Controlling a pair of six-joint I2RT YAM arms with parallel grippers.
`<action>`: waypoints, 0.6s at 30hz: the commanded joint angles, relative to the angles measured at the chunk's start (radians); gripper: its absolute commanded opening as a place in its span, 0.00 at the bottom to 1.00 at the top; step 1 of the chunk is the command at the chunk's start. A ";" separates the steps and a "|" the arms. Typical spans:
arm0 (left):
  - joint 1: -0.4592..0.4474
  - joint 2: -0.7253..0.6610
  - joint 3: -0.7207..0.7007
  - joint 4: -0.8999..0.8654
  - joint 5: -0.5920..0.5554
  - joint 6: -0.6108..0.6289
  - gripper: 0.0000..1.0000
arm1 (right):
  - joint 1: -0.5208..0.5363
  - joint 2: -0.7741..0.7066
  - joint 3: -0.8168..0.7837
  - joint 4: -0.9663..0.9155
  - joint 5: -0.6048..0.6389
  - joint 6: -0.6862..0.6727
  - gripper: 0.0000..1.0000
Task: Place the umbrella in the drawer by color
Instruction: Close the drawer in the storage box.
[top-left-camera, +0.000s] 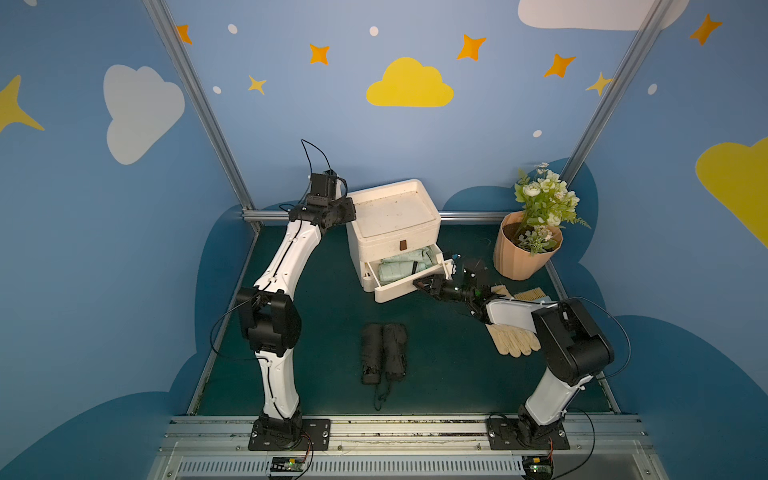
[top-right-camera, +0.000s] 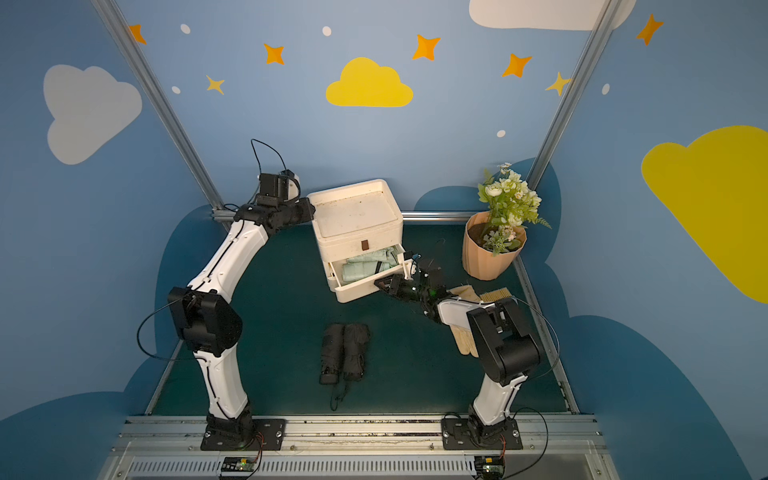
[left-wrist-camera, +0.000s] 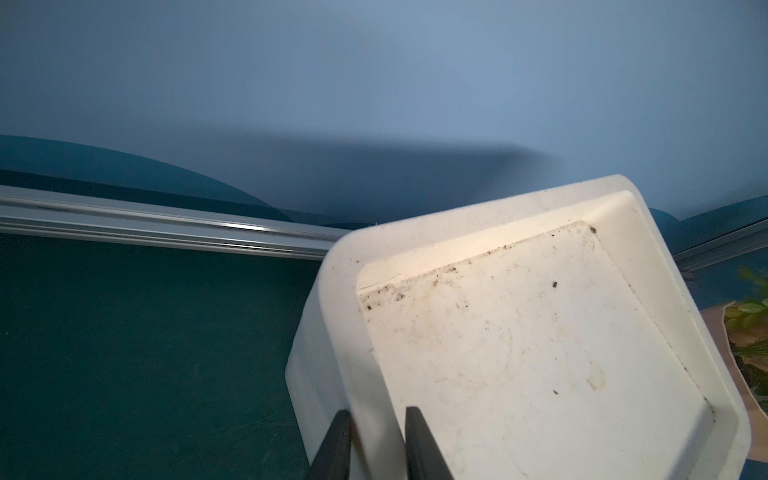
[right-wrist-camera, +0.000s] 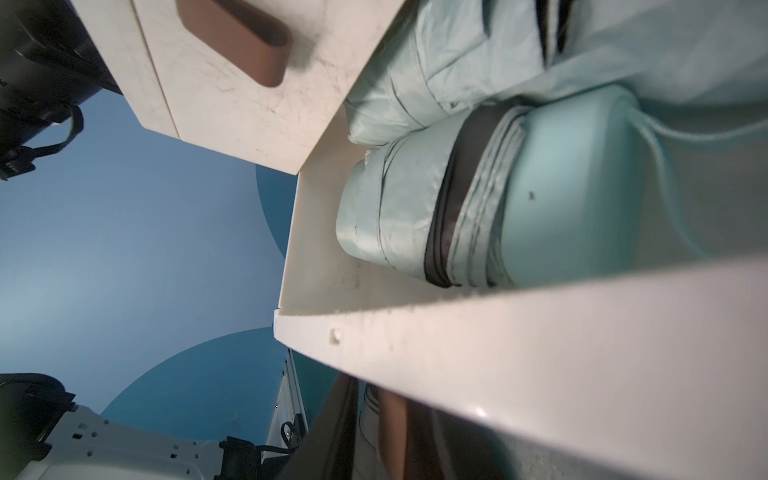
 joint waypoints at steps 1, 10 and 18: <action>-0.052 0.001 -0.034 -0.037 0.087 0.007 0.25 | 0.001 0.035 0.067 0.146 0.100 0.014 0.29; -0.068 0.002 -0.034 -0.022 0.093 -0.002 0.24 | 0.029 0.139 0.154 0.217 0.169 0.028 0.27; -0.072 0.008 -0.032 -0.021 0.093 -0.002 0.24 | 0.062 0.221 0.187 0.290 0.278 0.035 0.26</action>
